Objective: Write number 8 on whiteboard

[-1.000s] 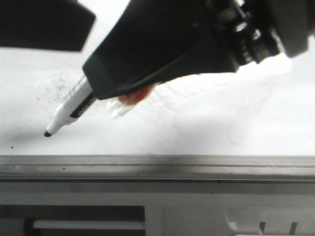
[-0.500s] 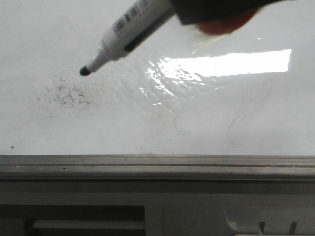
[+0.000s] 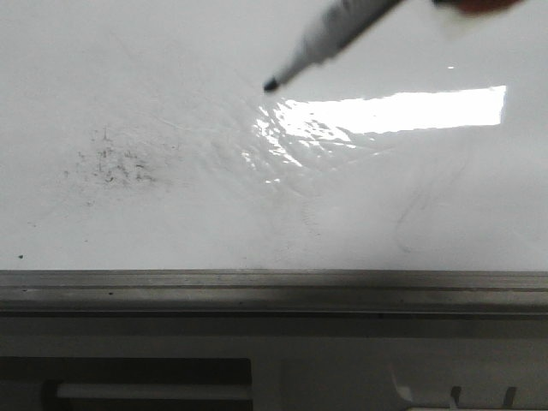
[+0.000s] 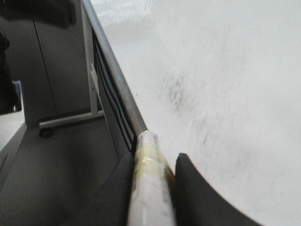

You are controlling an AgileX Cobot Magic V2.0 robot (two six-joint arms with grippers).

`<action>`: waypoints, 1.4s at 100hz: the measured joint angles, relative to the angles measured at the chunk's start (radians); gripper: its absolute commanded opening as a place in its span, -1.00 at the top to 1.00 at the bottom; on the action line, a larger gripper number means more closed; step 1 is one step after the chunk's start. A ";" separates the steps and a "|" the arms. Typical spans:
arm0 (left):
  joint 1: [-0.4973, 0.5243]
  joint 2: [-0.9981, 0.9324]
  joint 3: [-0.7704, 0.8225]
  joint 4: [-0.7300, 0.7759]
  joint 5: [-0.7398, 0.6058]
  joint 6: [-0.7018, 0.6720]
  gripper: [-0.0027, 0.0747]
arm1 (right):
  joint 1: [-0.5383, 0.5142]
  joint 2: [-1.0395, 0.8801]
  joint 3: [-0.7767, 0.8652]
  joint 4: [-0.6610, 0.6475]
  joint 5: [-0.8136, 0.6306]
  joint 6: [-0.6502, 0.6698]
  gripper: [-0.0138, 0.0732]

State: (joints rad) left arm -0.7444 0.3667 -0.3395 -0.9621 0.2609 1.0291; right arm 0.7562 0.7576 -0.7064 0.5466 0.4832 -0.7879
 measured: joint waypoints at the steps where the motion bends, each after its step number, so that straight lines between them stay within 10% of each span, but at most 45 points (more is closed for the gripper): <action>1: 0.000 0.000 0.001 0.000 0.000 0.000 0.98 | 0.000 0.000 -0.004 0.000 0.000 0.002 0.78; 91: 0.000 0.000 0.002 0.000 0.002 -0.002 0.98 | 0.000 -0.016 -0.087 -0.151 0.188 0.044 0.78; 140: 0.000 0.000 0.002 0.000 0.002 -0.003 0.98 | 0.000 -0.153 -0.051 -0.547 0.039 0.540 0.78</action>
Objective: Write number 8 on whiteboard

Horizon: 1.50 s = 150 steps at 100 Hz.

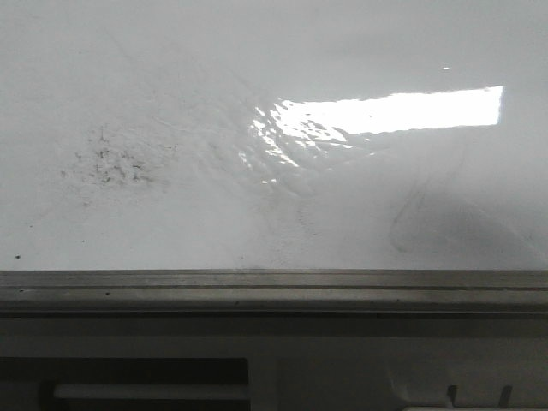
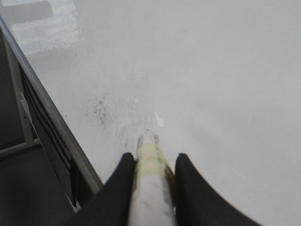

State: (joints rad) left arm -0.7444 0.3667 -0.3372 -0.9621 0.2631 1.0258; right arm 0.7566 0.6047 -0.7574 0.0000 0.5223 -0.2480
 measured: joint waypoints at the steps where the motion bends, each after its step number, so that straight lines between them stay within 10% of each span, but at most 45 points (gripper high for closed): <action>1: 0.000 0.000 0.000 0.000 0.000 0.000 0.98 | 0.000 0.000 0.002 0.000 -0.002 0.006 0.78; 150: 0.000 0.000 0.000 -0.003 0.002 0.000 0.98 | -0.023 0.130 0.136 -0.066 -0.197 0.037 0.78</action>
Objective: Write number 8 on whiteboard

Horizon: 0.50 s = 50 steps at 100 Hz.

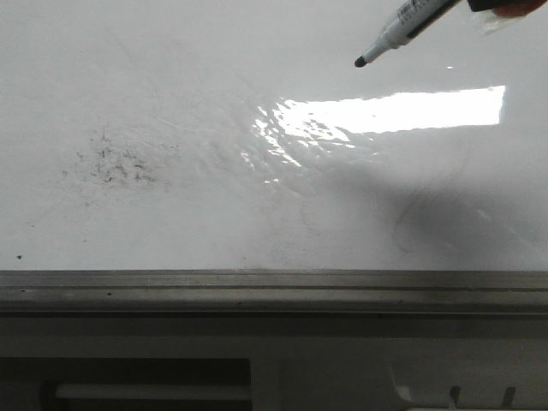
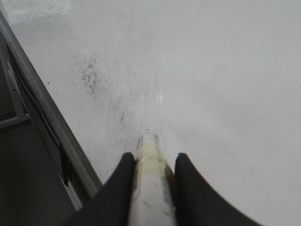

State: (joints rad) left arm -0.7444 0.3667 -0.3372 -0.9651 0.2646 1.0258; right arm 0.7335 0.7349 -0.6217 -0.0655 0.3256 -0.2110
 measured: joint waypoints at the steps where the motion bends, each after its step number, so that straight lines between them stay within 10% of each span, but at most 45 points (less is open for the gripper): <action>1: 0.000 0.000 0.000 0.000 0.000 0.000 0.98 | -0.005 0.000 0.000 -0.002 0.000 0.000 0.78; 50: 0.000 0.000 0.000 0.000 0.000 0.000 0.98 | -0.115 0.025 0.002 -0.020 -0.005 0.000 0.78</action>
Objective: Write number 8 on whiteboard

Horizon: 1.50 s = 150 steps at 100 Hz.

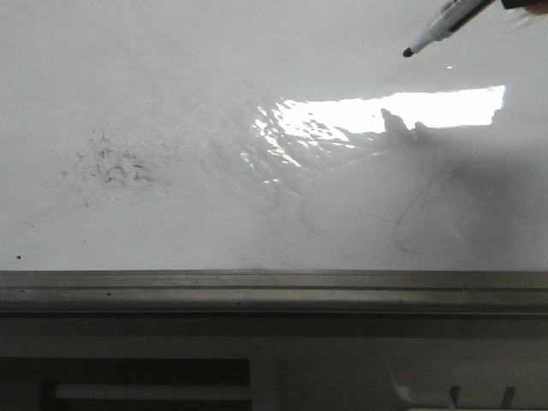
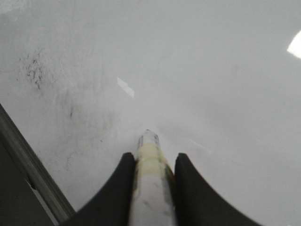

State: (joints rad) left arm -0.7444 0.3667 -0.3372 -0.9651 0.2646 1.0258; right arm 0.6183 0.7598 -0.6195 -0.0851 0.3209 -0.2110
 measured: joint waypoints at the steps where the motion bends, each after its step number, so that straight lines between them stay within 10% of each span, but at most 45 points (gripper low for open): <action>1: 0.000 0.000 0.000 0.000 0.000 0.000 0.98 | 0.000 0.000 0.000 0.000 0.000 0.000 0.78; 93: 0.000 0.000 0.000 0.000 0.000 0.000 0.98 | -0.058 0.137 -0.004 0.056 -0.062 0.002 0.78; 150: 0.000 0.000 0.000 0.000 0.000 0.000 0.98 | -0.060 0.021 -0.002 0.025 0.232 0.023 0.78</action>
State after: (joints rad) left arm -0.7444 0.3667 -0.3372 -0.9651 0.2646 1.0258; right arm 0.5581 0.7812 -0.6215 -0.0604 0.5531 -0.1879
